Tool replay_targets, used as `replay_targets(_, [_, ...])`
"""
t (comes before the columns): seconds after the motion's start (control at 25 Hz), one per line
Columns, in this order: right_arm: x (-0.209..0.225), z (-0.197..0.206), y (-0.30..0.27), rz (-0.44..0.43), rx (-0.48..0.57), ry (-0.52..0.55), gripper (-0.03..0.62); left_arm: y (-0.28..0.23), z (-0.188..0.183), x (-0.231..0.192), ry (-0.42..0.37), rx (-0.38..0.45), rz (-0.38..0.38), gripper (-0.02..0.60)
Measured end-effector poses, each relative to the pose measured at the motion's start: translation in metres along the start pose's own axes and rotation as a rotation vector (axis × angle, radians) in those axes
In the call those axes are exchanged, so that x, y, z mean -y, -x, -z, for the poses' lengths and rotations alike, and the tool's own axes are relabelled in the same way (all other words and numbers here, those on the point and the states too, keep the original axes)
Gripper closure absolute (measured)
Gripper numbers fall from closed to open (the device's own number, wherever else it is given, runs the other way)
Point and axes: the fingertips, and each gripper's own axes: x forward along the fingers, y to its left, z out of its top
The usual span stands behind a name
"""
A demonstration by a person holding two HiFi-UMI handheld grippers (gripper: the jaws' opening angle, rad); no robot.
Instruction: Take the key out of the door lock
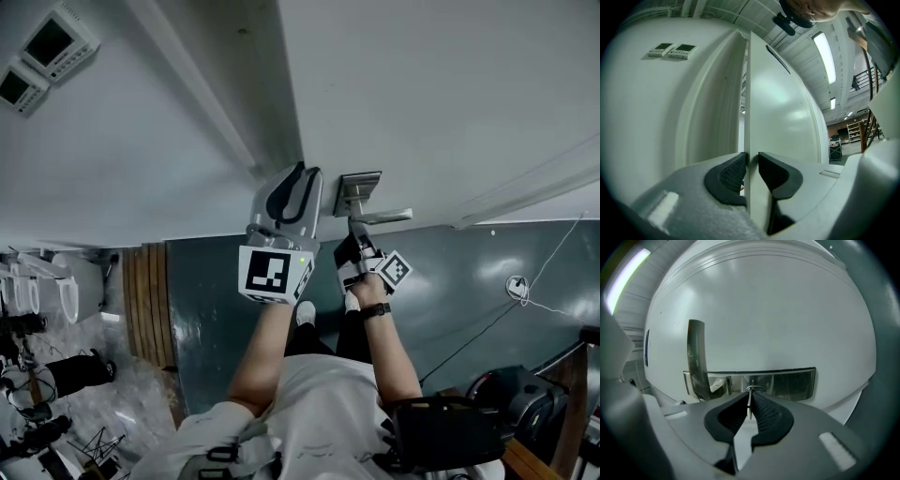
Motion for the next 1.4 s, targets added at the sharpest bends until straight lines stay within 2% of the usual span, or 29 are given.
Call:
replay_targets(0.16, [0.002,0.008,0.027,0.016,0.0,-0.025,0.566,-0.001,0.0,-0.002,0.0,-0.023,-0.003,0.497])
replay_targets(0.24, [0.01,0.013,0.05,0.061,-0.019,-0.023,0.566,-0.002,0.0,-0.002,0.006,-0.028,-0.003,0.499])
replay_targets(0.28, [0.01,0.017,0.061,0.086,-0.057,0.033,0.566,-0.002,0.001,-0.002,0.001,-0.031,-0.004,0.5])
replay_targets(0.36, [-0.006,0.024,0.076,0.113,-0.162,0.234,0.566,-0.003,0.003,-0.002,-0.027,-0.045,-0.002,0.502])
replay_targets(0.44, [-0.028,0.025,0.082,0.126,-0.214,0.384,0.566,-0.004,0.004,-0.003,-0.043,-0.061,0.006,0.506])
replay_targets(0.56, [-0.053,0.017,0.097,0.191,-0.212,0.558,0.566,0.005,0.007,-0.002,-0.048,-0.087,0.022,0.528])
replay_targets(0.72, [-0.108,0.01,0.111,0.22,-0.199,0.865,0.566,0.024,0.012,0.008,-0.034,-0.082,0.048,0.537])
replay_targets(0.96, [-0.191,0.003,0.122,0.185,-0.132,1.171,0.566,0.058,0.025,0.026,0.047,-0.12,0.08,0.537])
replay_targets(1.04, [-0.221,-0.001,0.123,0.146,-0.106,1.271,0.566,0.07,0.015,0.037,0.043,-0.107,0.086,0.54])
replay_targets(1.16, [-0.261,-0.002,0.125,0.076,-0.077,1.406,0.565,0.09,-0.002,0.053,0.011,-0.081,0.056,0.583])
replay_targets(1.28, [-0.29,0.0,0.128,-0.024,-0.093,1.443,0.565,0.107,-0.019,0.071,-0.034,-0.059,-0.018,0.583])
replay_targets(1.4, [-0.315,0.014,0.151,-0.12,-0.141,1.453,0.565,0.133,-0.033,0.109,-0.055,-0.04,-0.072,0.584])
